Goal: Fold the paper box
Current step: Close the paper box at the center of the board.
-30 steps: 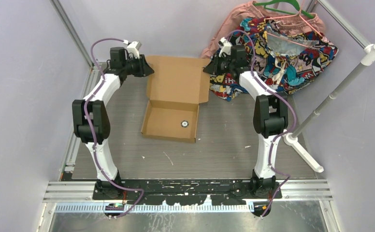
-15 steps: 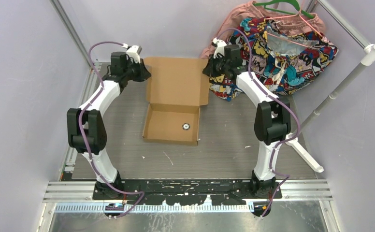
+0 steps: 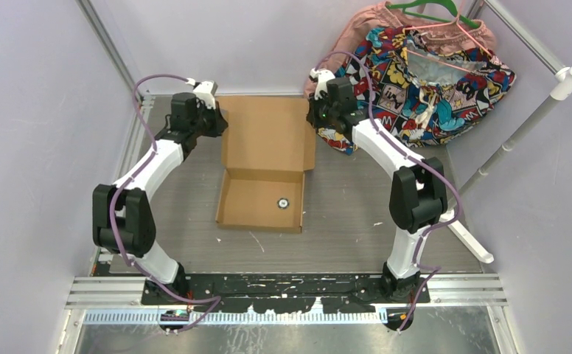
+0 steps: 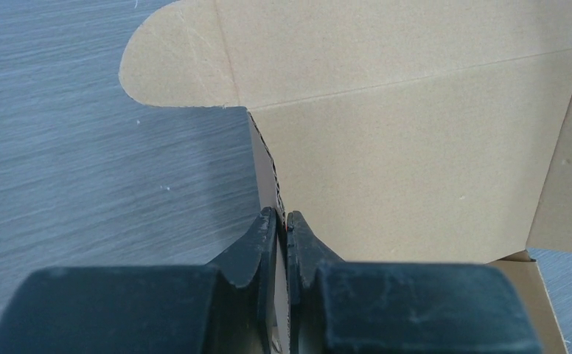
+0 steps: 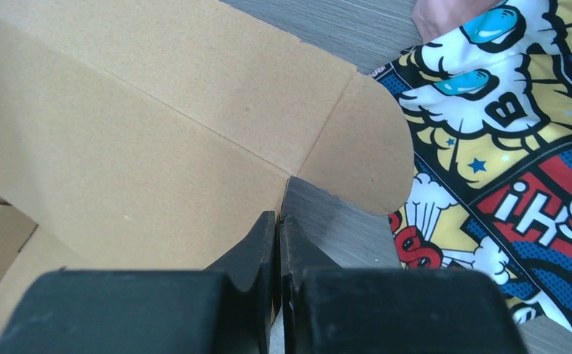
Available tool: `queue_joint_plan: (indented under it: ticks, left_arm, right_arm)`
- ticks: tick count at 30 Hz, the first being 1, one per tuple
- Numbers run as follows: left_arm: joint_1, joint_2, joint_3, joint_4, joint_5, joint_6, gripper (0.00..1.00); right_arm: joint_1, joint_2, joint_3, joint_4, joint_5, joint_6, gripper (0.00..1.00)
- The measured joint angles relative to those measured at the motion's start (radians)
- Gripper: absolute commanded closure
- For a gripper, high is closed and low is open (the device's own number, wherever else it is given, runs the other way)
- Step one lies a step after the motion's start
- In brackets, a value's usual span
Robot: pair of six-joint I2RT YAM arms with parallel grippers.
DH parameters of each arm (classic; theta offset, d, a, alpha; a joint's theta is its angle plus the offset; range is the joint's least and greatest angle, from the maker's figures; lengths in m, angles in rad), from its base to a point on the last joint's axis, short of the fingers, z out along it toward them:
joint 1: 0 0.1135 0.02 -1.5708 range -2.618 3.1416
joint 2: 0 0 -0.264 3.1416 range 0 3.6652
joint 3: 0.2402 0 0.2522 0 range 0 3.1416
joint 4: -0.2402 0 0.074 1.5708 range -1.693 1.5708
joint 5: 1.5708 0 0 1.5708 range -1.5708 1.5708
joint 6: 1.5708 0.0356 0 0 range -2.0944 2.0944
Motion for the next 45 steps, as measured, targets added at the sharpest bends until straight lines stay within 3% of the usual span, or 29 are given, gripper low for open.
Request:
queue_joint_plan:
  ticks: [11, 17, 20, 33, 45]
  left_arm:
    - [-0.047, -0.128, -0.148, 0.084, -0.1, -0.013, 0.99]
    - [-0.06, -0.189, -0.196, 0.099, -0.114, -0.03, 0.69]
    - [-0.072, -0.211, -0.214, 0.102, -0.114, -0.035, 0.61]
    - [-0.076, -0.249, -0.207, 0.027, -0.15, -0.03, 0.68]
    - [-0.08, -0.249, -0.012, -0.21, -0.175, 0.016, 0.71]
  right_arm:
    - [0.095, -0.102, -0.148, 0.089, 0.226, -0.03, 0.94]
    - [0.126, -0.138, -0.208, 0.157, 0.296, -0.032, 0.94]
    - [0.138, -0.146, -0.23, 0.189, 0.312, -0.038, 0.94]
    - [0.153, -0.202, -0.306, 0.249, 0.327, -0.087, 0.95]
    - [0.162, -0.265, -0.37, 0.263, 0.351, -0.128, 0.95]
